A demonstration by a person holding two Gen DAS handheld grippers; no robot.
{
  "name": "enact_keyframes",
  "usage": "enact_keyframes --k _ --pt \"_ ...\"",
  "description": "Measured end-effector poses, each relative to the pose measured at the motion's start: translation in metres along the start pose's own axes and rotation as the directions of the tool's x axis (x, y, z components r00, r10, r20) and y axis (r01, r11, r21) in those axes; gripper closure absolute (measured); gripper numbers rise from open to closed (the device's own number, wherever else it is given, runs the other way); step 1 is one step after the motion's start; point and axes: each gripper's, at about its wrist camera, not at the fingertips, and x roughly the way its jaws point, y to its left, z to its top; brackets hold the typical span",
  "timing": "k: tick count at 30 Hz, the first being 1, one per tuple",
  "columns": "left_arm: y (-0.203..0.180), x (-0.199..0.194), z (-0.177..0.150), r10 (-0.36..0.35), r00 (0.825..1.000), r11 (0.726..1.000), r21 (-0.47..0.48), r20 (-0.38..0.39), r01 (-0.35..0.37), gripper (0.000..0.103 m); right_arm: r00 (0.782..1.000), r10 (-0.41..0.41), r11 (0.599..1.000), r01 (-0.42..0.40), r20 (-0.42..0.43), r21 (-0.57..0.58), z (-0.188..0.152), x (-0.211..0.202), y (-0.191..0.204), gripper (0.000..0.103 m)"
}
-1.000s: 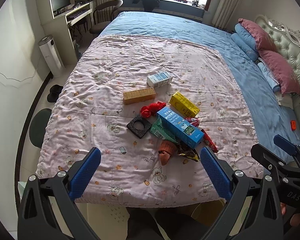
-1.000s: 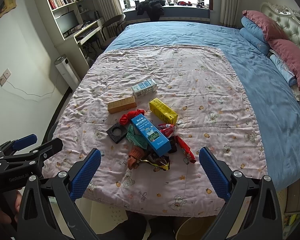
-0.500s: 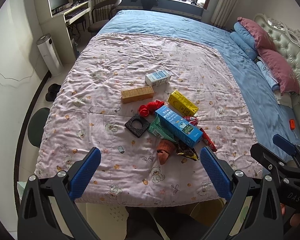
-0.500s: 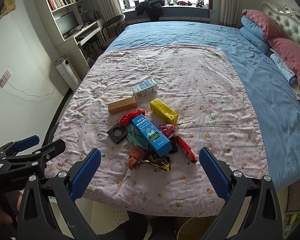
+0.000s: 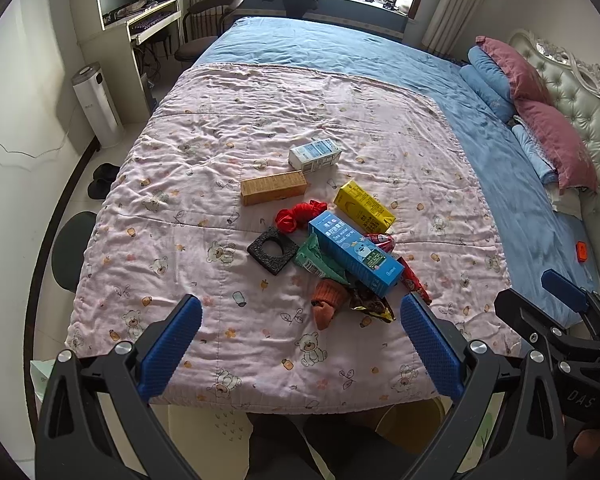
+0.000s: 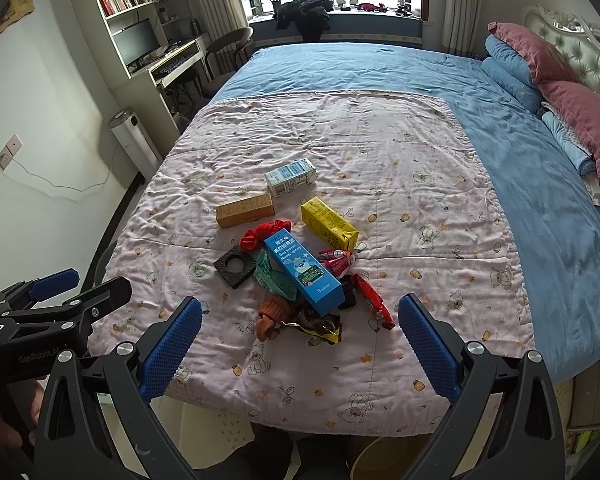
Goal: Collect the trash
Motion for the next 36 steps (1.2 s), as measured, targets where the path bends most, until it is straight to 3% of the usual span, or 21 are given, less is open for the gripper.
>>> enact_keyframes --k 36 --pt "0.0049 0.002 0.0033 -0.004 1.0 1.0 -0.011 -0.007 0.004 0.004 0.999 0.026 1.0 -0.026 -0.026 0.008 -0.0002 0.0054 -0.0043 0.008"
